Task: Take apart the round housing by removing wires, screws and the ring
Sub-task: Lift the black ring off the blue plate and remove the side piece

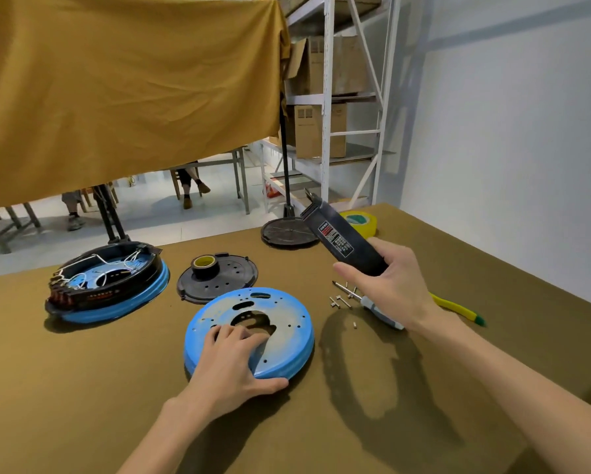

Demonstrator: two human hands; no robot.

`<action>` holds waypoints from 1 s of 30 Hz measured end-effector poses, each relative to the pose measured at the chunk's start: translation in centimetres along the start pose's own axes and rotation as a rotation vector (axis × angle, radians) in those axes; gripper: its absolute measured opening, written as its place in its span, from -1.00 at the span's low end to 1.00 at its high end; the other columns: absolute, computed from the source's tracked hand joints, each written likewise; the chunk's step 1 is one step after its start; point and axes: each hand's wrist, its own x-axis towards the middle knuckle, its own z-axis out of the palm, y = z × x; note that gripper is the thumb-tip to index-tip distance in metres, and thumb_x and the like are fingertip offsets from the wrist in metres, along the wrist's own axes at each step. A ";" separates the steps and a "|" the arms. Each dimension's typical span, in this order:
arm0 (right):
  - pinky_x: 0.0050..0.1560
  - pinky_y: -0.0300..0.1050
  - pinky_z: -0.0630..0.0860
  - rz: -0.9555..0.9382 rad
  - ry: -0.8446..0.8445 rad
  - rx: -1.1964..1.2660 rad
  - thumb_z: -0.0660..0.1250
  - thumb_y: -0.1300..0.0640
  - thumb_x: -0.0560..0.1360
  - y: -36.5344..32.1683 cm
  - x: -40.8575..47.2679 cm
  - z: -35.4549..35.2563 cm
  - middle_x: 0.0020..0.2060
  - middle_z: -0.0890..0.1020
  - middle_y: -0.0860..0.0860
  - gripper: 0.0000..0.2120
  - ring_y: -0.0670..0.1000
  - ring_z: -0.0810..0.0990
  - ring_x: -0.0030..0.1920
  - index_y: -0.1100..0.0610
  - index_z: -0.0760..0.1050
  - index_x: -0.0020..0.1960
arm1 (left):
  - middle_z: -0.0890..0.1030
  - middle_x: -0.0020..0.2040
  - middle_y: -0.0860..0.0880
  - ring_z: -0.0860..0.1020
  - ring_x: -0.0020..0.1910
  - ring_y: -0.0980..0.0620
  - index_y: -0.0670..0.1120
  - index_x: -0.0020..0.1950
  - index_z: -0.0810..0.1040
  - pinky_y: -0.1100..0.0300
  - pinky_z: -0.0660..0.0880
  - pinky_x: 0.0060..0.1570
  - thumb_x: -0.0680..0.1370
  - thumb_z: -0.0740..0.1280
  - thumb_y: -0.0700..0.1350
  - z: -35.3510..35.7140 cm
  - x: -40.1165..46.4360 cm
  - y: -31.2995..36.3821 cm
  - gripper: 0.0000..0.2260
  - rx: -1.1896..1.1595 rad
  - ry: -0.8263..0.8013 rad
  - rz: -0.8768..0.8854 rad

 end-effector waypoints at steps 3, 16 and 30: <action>-0.42 -0.16 0.56 0.061 0.104 0.200 0.53 0.07 0.50 -1.4 -0.3 0.0 -0.33 0.66 -0.01 -0.88 -0.01 0.62 -0.41 0.07 0.64 -0.03 | 0.45 0.33 0.18 0.31 0.37 0.09 0.20 0.51 0.39 0.08 0.13 0.49 0.26 0.22 0.65 0.5 -0.6 -1.0 -0.08 -0.047 0.012 -0.015; -0.56 -0.25 0.39 1.060 0.353 1.074 0.48 -0.05 0.48 -1.2 -6.2 1.0 -0.44 0.46 -0.07 -0.74 -0.12 0.41 -0.52 0.11 0.55 0.00 | 0.69 0.15 0.04 0.64 0.18 0.00 0.08 0.24 0.57 0.17 0.56 0.13 0.73 0.12 0.04 -1.4 -2.2 0.3 -0.75 -1.207 0.253 -0.258; -0.28 -0.16 0.43 0.905 -0.150 -0.211 0.31 0.01 0.63 2.4 -10.1 2.9 -0.31 0.57 -0.02 -0.82 -0.03 0.53 -0.35 0.12 0.56 0.03 | 0.22 0.61 -0.06 0.20 0.59 -0.09 0.11 0.51 0.45 -0.12 0.22 0.55 0.72 0.16 0.05 1.1 -4.8 -1.7 -0.65 -0.529 0.187 -0.278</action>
